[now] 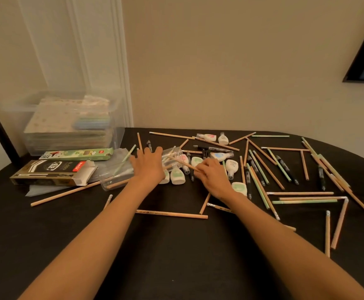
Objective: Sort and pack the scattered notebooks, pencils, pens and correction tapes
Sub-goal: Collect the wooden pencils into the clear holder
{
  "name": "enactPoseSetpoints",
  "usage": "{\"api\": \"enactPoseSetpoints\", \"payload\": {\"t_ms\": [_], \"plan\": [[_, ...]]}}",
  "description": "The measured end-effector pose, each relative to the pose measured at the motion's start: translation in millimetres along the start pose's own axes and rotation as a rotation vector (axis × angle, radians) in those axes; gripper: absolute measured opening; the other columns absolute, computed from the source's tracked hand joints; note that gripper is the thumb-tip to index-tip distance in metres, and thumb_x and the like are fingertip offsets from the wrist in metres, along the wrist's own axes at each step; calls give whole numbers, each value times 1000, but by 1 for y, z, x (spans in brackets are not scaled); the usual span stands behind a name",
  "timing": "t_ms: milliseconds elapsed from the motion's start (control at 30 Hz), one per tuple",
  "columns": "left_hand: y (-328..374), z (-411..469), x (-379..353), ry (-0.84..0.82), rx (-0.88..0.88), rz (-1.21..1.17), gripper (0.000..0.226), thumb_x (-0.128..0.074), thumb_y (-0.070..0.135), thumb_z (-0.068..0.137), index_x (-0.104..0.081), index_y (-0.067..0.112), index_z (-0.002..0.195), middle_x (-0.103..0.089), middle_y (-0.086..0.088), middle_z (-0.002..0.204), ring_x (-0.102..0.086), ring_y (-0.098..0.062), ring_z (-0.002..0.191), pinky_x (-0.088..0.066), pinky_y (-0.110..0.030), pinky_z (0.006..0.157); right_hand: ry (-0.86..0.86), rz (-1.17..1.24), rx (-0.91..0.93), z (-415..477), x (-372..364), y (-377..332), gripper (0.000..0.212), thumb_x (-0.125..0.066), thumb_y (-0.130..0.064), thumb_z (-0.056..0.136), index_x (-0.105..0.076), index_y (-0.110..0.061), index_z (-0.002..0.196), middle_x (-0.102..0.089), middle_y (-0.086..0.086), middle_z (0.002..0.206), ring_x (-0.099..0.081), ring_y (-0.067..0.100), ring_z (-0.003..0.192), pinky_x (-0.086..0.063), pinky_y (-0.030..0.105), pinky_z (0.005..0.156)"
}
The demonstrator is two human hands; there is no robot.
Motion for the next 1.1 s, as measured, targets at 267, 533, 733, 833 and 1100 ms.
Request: {"api": "enactPoseSetpoints", "payload": {"t_ms": [267, 533, 733, 833, 1100], "plan": [[6, 0, 5, 81, -99, -53, 61, -69, 27, 78, -37, 24, 130, -43, -11, 131, -37, -30, 124, -29, -43, 103, 399, -386, 196, 24, 29, -31, 32, -84, -2, 54, -74, -17, 80, -62, 18, 112, -46, 37, 118, -30, 59, 101], [0, -7, 17, 216, -117, -176, 64, -71, 29, 76, -37, 23, 130, -45, -9, 127, -40, -28, 117, -34, -40, 98, 413, 199, -82, 33, 36, -47, 13, -67, -11, 84, -71, -8, 96, -40, 17, 139, -32, 32, 134, -28, 36, 108], [-3, -14, 20, 181, -94, -139, 63, -70, 28, 76, -37, 21, 130, -45, -11, 128, -40, -29, 119, -33, -41, 99, 196, 446, 50, 25, 38, -58, 43, -47, 17, 81, -57, 1, 120, -50, 16, 129, -48, 26, 123, -39, 21, 98], [-5, -16, 21, 169, -71, -143, 64, -71, 29, 76, -37, 20, 130, -45, -11, 127, -40, -30, 118, -34, -41, 98, 102, 837, -32, 20, 45, -72, 56, -46, 19, 78, -36, -3, 129, -35, 12, 141, -39, 27, 132, -41, 36, 104], [-6, -20, 25, 182, -34, -159, 66, -72, 28, 76, -37, 20, 131, -46, -12, 126, -41, -30, 118, -35, -40, 96, 84, 917, -245, 20, 46, -72, 50, -46, 6, 91, -29, -11, 135, -29, 7, 149, -36, 24, 134, -43, 39, 100]]}}
Point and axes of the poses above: each hand's wrist, its own z-axis towards the middle knuckle, its own x-axis out of the back of the hand, y = z × x, the point moved 1 cm from there along z, towards the middle knuckle
